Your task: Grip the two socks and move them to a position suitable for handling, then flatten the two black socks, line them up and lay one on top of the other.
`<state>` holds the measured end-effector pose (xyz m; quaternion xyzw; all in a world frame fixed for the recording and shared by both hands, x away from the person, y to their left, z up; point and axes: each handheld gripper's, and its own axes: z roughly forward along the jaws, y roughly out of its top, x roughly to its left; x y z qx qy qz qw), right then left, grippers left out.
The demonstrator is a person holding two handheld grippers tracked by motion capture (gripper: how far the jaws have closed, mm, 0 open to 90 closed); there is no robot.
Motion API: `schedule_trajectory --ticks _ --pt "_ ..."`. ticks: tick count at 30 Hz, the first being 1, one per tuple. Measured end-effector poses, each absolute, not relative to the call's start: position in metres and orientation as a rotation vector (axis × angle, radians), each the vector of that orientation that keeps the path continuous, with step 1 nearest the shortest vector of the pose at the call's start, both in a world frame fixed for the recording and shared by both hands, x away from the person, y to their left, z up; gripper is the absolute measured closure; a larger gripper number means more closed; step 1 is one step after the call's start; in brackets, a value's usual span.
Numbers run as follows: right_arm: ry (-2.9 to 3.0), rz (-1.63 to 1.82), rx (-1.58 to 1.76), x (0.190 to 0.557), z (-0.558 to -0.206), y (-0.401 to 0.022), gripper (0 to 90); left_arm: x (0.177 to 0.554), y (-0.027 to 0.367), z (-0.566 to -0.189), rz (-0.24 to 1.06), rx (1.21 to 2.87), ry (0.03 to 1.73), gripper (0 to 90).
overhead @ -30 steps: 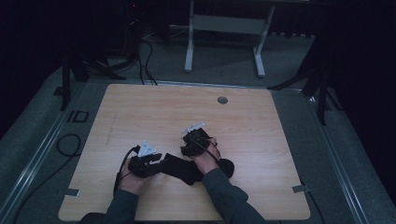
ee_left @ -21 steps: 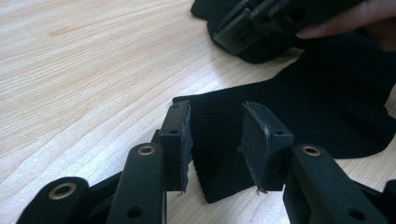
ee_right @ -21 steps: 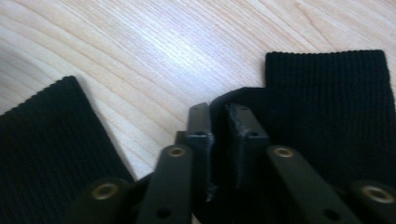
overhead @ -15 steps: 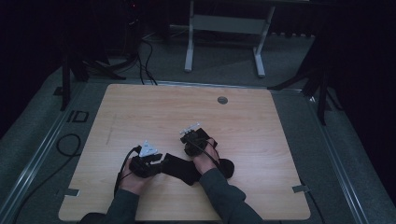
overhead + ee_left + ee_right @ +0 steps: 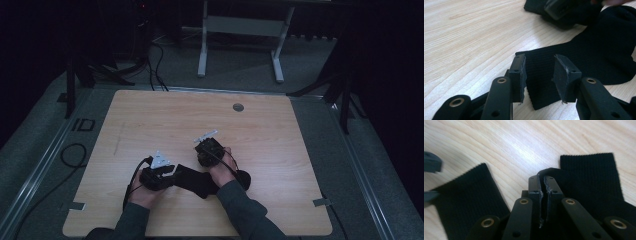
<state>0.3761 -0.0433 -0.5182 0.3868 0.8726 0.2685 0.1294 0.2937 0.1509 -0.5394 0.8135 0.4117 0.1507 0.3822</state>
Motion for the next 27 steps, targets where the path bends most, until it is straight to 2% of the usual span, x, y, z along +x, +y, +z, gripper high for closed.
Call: schedule_trajectory --ticks 17,27 --pt "2.489 1.039 1.221 0.377 -0.479 -0.094 84.9 0.294 0.148 -0.54 0.383 2.084 1.04 61.8" --pt "2.45 1.032 1.233 0.376 -0.468 -0.128 84.9 0.294 0.149 -0.54 0.369 2.074 1.042 61.8"
